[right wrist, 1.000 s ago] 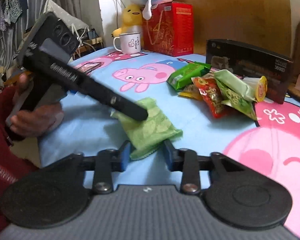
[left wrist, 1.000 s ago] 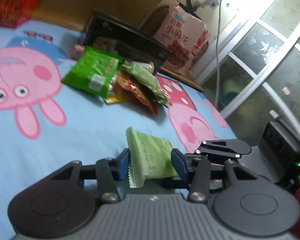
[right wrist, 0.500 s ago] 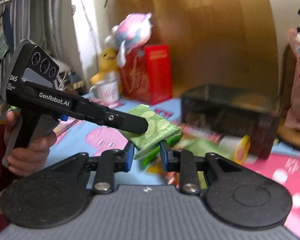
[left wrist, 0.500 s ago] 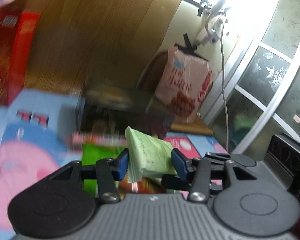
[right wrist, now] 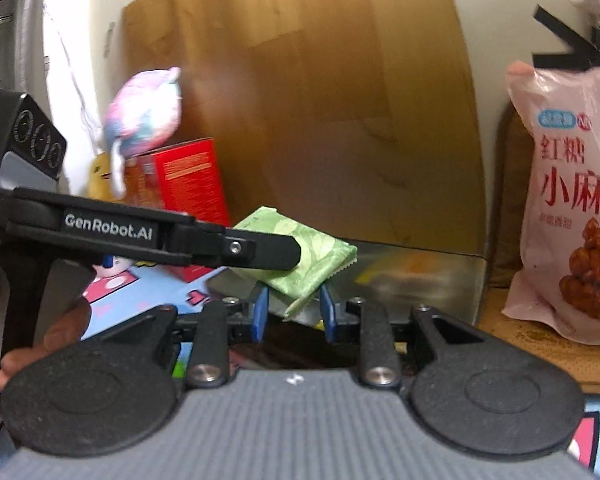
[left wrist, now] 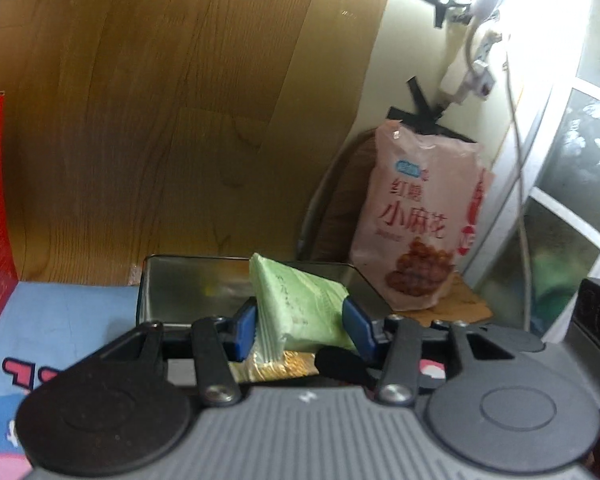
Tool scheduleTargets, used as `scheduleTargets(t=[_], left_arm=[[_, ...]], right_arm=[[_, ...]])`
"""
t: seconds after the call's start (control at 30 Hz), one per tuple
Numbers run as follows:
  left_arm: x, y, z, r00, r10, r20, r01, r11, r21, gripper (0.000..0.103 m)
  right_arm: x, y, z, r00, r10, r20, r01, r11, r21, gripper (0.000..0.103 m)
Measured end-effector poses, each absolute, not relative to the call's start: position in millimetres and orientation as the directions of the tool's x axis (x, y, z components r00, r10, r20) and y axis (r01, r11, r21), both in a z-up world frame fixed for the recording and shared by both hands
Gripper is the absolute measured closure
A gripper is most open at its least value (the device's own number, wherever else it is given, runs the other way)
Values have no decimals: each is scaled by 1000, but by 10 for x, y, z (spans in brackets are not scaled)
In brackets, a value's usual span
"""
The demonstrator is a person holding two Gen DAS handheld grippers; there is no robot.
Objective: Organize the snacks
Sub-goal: 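Carry the light green pack with the left tool into the black tin and release, then move the left tool back toward the snack pile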
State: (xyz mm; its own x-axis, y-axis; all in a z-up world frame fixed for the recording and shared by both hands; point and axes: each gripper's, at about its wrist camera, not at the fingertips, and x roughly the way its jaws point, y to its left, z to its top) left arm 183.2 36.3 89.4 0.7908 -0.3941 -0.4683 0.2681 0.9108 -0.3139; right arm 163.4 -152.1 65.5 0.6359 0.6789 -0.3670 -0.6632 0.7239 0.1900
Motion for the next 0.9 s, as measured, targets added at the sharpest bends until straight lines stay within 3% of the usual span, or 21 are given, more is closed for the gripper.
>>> scheduleTargets(t=[0.67, 0.9], left_arm=[[2060, 312, 774, 800, -316, -510, 216, 945, -247, 57], [2092, 309, 728, 803, -271, -531, 183, 960, -213, 43]], right_arm=[[1953, -1406, 481, 663, 646, -377, -615, 758, 218, 72], [1971, -1423, 447, 678, 628, -382, -595, 774, 216, 69]])
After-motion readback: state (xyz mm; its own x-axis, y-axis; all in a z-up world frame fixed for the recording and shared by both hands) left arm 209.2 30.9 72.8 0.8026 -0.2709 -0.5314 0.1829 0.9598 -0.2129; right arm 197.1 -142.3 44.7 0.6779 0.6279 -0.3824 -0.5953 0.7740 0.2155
